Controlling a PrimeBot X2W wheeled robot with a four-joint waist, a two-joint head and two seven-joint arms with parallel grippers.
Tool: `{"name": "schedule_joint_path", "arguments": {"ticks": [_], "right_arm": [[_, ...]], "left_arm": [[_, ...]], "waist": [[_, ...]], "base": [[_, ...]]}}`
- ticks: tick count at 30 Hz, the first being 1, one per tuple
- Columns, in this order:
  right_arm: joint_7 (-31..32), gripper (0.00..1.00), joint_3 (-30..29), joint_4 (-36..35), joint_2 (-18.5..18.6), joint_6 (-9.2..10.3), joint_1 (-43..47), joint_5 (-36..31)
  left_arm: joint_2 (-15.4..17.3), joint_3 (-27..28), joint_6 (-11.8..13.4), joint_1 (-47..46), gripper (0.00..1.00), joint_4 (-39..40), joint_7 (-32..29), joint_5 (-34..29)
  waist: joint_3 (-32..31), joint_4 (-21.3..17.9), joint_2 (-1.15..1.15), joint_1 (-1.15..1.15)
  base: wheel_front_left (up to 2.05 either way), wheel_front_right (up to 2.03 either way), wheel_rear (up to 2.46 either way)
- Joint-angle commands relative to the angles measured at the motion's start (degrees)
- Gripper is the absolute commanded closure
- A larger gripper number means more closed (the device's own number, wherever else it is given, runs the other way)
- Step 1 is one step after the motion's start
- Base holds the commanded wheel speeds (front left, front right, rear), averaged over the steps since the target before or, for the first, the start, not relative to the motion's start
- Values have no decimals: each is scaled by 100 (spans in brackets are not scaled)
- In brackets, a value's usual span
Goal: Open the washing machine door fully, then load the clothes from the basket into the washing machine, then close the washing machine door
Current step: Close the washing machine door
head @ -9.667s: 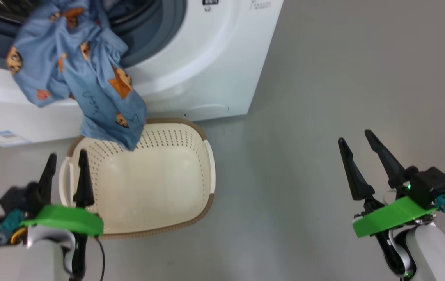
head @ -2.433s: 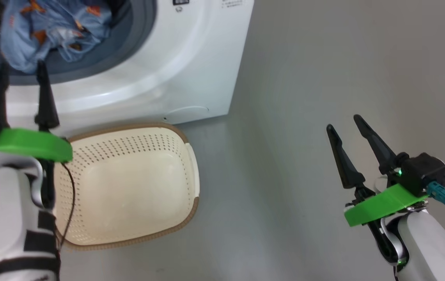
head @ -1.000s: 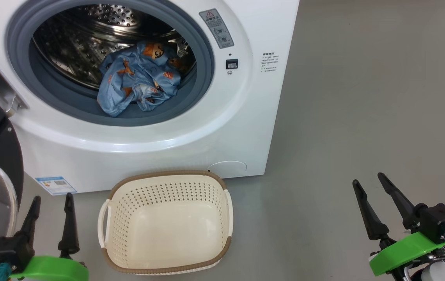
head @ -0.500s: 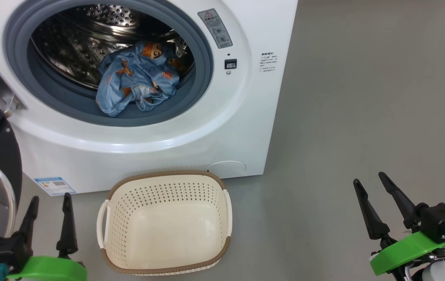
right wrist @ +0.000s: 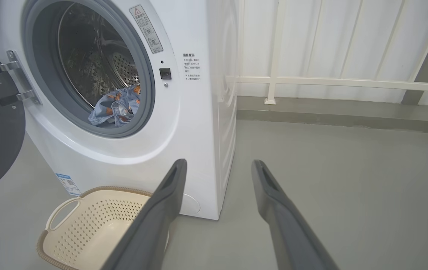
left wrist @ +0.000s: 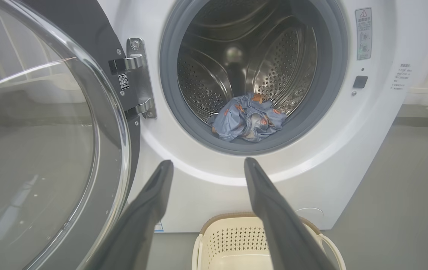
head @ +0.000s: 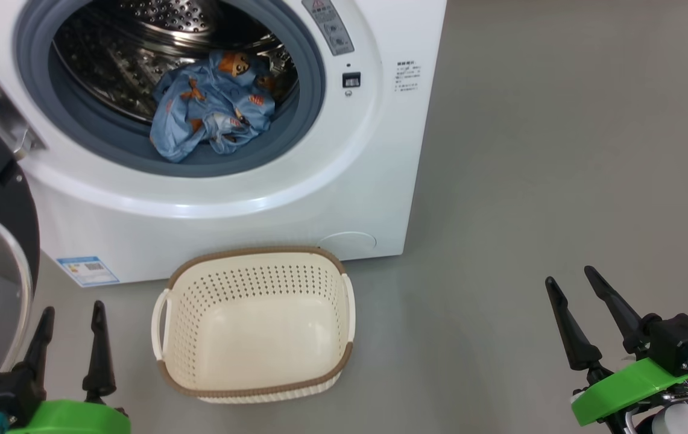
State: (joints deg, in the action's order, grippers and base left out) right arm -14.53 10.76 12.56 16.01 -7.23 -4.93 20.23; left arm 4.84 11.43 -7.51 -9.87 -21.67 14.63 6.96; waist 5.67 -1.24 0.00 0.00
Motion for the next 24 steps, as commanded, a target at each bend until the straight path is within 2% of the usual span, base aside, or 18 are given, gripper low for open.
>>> {"name": "schedule_joint_path", "arguments": {"ticks": [1,9,18,24], "right_arm": [[-47,11,91,-130,103,-25,-2,14],[-47,11,83,-141,124,-25,15,13],[-47,11,112,-157,123,-25,13,-2],[-47,11,137,-183,135,-25,-12,-22]], "left_arm": [[150,185,3,27,0,190,37,-31],[153,153,2,93,0,275,37,-35],[125,127,2,131,0,291,37,-23],[87,178,2,136,0,308,37,-46]], "waist": [[-9,0,0,0],[-41,13,0,0],[-55,65,0,0],[-18,240,0,0]], "base": [[-130,130,0],[-73,73,0],[-2,2,0],[0,0,0]]}}
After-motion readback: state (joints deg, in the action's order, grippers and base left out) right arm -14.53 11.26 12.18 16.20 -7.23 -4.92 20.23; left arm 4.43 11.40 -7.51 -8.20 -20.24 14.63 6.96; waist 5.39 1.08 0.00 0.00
